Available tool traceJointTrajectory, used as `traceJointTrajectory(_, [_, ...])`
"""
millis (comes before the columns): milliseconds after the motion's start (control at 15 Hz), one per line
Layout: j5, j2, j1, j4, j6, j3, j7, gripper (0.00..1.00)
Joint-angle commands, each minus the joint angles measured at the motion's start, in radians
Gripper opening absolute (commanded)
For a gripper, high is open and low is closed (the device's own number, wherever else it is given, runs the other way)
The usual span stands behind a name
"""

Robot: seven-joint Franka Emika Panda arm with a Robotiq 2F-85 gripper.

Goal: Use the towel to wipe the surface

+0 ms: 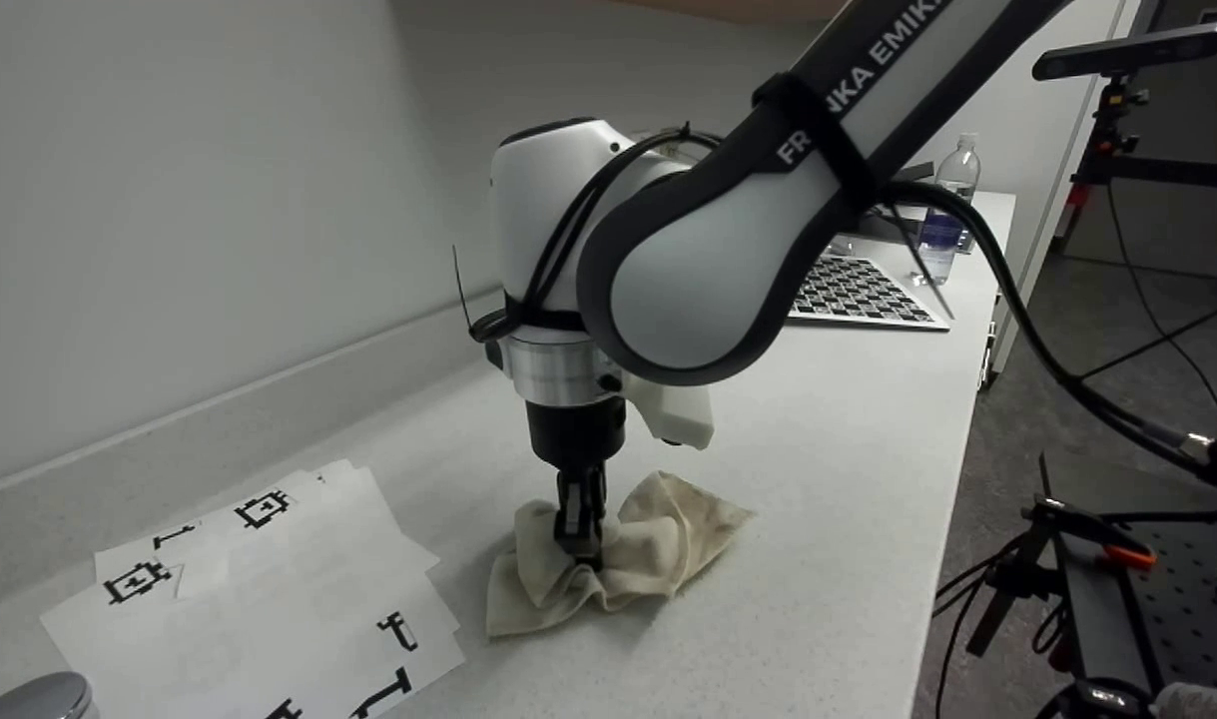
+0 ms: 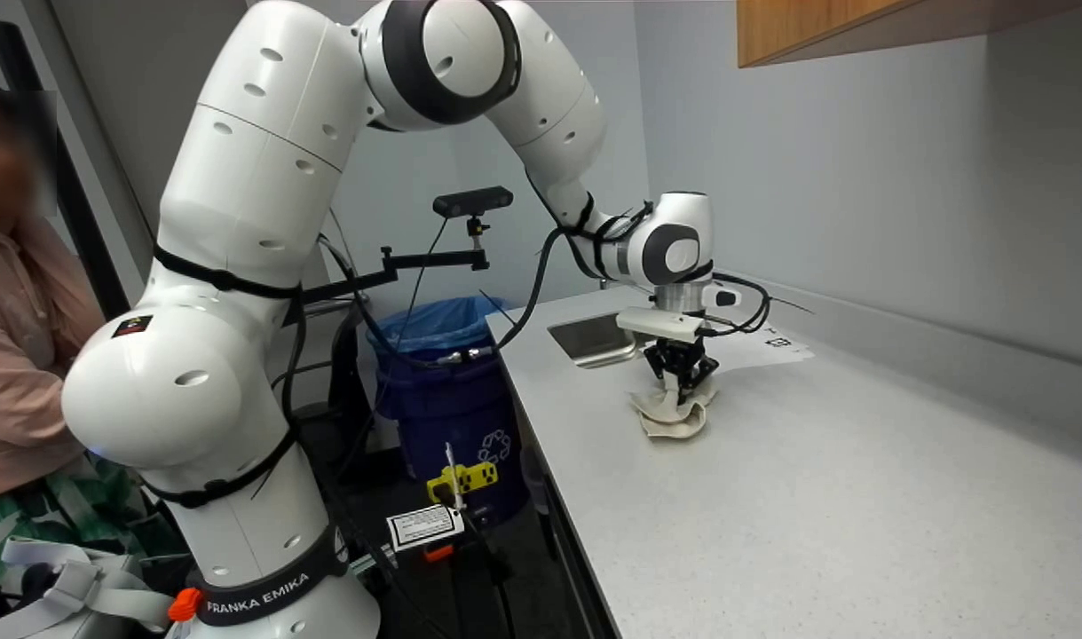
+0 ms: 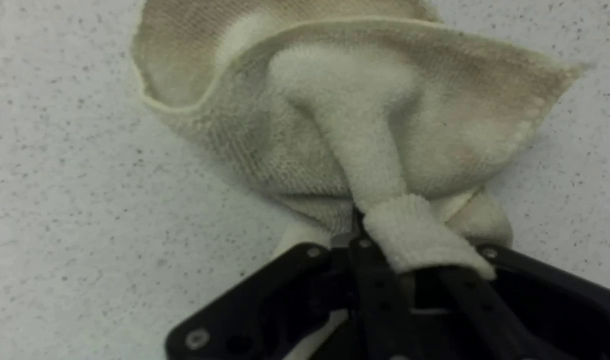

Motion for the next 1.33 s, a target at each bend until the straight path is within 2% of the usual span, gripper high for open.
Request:
traceJointTrajectory(0, [-0.013,0.047,-0.005,0.052,-0.006,-0.056,-0.007,0.02])
traceJointTrajectory(400, [-0.102,0.098,-0.002,0.2,-0.016,-0.183,0.04,0.02])
traceJointTrajectory(667, [-0.11,0.129,-0.015,0.283,-0.021,-0.222,0.067,0.02])
traceJointTrajectory(867, [-0.101,0.116,-0.02,0.255,0.01,-0.221,0.079,0.02])
traceJointTrajectory(1267, [-0.049,0.001,-0.035,0.043,0.029,-0.194,0.122,0.02])
